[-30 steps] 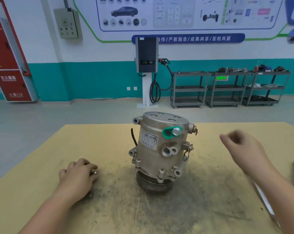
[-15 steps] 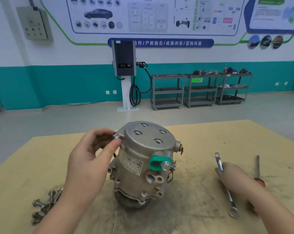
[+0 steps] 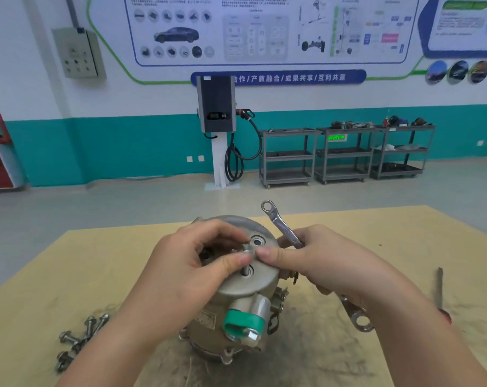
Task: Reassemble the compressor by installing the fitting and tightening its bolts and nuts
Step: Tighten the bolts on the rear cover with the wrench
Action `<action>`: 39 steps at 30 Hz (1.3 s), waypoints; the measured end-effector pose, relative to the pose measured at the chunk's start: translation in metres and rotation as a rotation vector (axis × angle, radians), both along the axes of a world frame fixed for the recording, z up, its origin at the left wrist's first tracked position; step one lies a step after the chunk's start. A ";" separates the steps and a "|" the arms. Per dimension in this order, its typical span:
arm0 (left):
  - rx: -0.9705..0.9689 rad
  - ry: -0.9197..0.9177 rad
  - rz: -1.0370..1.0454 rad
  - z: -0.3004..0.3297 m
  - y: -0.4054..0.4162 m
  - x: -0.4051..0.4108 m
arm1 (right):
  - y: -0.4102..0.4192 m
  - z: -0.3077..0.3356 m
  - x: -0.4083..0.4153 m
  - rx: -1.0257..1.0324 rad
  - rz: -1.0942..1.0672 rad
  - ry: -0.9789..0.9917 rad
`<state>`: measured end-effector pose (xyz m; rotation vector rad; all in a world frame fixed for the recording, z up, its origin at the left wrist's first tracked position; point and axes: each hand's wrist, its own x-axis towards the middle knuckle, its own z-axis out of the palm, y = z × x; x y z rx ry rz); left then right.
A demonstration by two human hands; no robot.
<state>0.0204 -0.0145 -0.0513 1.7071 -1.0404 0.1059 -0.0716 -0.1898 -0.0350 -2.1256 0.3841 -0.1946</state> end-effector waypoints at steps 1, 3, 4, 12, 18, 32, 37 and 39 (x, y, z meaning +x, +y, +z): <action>0.005 -0.009 -0.002 0.000 0.001 -0.001 | -0.001 0.001 0.000 0.009 -0.001 0.005; 0.016 -0.030 -0.015 -0.001 0.002 -0.002 | -0.003 0.002 0.001 -0.007 -0.011 0.017; 0.022 -0.038 -0.018 -0.001 0.003 -0.002 | -0.003 0.003 0.002 -0.019 -0.014 0.019; 0.033 -0.168 0.078 -0.006 0.002 0.000 | -0.009 -0.003 0.008 -0.061 -0.017 0.003; 0.183 -0.324 0.072 -0.006 0.002 -0.007 | -0.017 0.005 0.002 0.126 -0.055 -0.135; 0.086 -0.357 0.186 -0.011 -0.004 -0.017 | 0.010 0.001 0.018 1.365 -0.009 -1.015; 0.094 -0.369 0.234 -0.011 -0.003 -0.018 | 0.013 -0.001 0.018 1.340 -0.015 -0.974; 0.130 -0.395 0.226 -0.010 -0.002 -0.017 | 0.009 0.001 0.013 1.353 0.016 -0.975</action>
